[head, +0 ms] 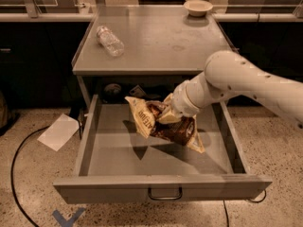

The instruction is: Pick brown chip bag from top drawer and place on counter

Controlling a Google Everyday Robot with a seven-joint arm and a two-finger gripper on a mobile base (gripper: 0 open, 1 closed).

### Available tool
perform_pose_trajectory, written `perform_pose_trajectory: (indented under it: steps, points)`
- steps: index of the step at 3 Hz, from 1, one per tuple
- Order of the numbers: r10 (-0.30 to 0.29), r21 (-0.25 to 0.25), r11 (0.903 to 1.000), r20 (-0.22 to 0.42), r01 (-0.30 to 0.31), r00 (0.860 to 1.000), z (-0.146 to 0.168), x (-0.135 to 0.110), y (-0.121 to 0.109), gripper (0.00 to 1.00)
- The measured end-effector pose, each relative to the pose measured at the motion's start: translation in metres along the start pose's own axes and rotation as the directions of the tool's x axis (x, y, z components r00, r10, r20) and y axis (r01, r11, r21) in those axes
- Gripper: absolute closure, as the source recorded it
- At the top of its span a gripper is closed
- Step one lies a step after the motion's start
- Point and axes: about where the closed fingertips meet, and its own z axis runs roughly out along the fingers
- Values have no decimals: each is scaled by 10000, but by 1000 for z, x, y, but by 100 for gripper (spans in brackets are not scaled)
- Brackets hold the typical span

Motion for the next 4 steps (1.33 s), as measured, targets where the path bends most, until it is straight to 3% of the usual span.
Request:
perform_pose_trajectory:
  steps: [2, 3, 4]
  points:
    - [-937, 640, 9934, -327, 956, 9951, -85, -105, -36, 100]
    - [-1652, 1068, 9800, -334, 1678, 9857, -157, -181, -64, 100]
    - [-1675, 1076, 9795, -340, 1702, 9853, -157, -181, -64, 100]
